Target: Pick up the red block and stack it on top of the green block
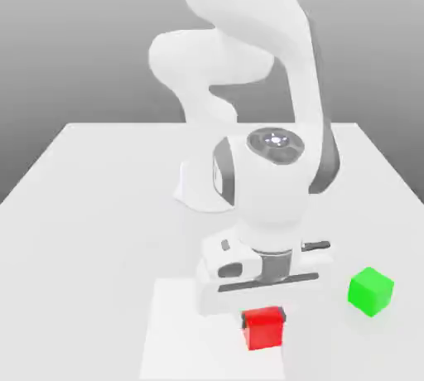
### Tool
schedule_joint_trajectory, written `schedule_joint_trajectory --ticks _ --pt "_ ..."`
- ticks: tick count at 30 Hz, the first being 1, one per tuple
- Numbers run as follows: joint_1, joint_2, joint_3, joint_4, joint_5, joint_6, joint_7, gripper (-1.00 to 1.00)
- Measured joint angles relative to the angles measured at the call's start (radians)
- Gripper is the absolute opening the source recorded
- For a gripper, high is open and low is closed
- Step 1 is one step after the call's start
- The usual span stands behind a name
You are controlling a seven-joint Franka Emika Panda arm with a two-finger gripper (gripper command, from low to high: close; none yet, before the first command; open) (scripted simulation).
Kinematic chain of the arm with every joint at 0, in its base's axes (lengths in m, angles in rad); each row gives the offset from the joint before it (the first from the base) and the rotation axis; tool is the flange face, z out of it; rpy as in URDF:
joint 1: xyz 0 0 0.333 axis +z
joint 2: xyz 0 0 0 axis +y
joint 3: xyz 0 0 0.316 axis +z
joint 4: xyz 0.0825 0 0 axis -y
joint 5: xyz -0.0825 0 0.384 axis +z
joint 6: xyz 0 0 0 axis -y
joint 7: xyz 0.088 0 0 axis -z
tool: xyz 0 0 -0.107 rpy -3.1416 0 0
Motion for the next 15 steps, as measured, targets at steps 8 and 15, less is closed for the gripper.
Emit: schedule_joint_trajectory --ticks 8,15 --pt "-0.008 -0.179 0.027 -0.027 0.041 -0.152 -0.024 -1.0" --pt "0.143 -0.24 0.116 -0.025 0.041 -0.215 0.113 -1.0"
